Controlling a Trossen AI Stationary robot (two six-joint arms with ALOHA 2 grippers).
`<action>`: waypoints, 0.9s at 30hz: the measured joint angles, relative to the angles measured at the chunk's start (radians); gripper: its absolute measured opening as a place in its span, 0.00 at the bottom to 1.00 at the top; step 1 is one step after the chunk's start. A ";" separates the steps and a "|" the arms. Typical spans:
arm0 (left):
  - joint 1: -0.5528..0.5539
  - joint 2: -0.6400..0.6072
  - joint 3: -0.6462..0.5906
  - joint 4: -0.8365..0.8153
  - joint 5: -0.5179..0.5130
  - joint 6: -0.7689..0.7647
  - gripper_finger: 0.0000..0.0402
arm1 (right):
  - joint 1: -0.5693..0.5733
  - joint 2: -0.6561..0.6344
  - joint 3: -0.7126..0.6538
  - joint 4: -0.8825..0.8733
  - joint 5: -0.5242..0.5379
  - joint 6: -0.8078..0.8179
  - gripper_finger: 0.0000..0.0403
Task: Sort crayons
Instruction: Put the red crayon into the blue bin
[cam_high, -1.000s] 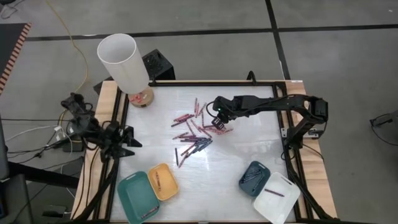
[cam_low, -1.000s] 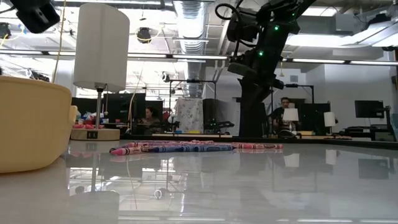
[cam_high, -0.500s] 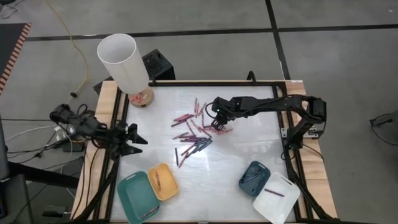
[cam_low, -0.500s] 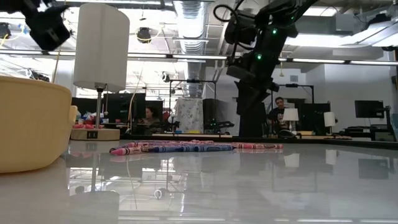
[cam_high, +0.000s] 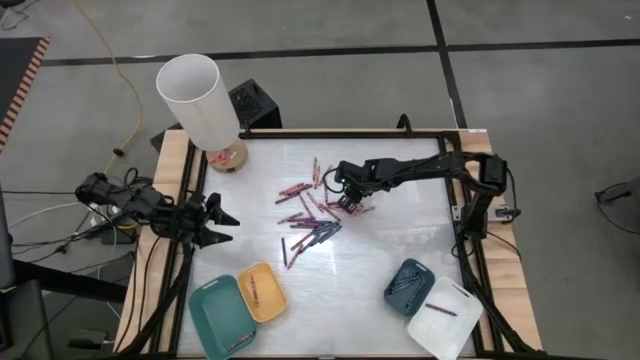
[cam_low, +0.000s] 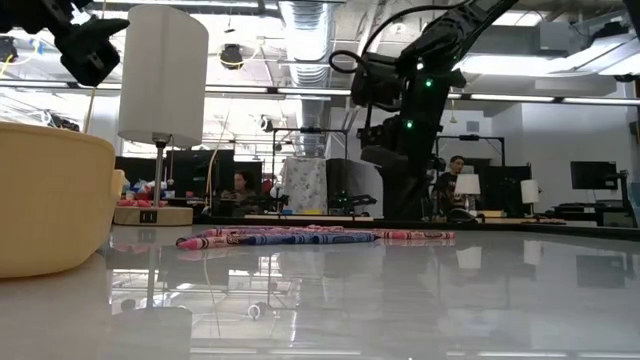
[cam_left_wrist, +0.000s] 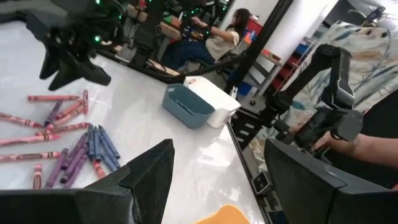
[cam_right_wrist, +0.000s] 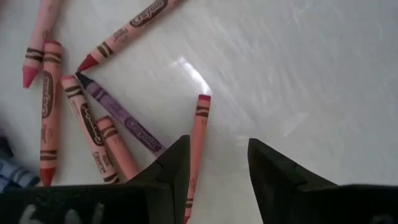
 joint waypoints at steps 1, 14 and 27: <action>0.002 -0.001 -0.012 0.014 -0.001 0.000 0.60 | 0.000 0.000 0.000 -0.003 0.000 -0.001 0.38; 0.027 0.000 -0.200 0.223 0.012 -0.058 0.60 | 0.000 0.003 0.000 0.010 0.000 -0.005 0.38; 0.027 -0.081 -0.200 0.149 -0.010 -0.040 0.60 | 0.000 0.070 0.000 0.040 -0.001 -0.011 0.38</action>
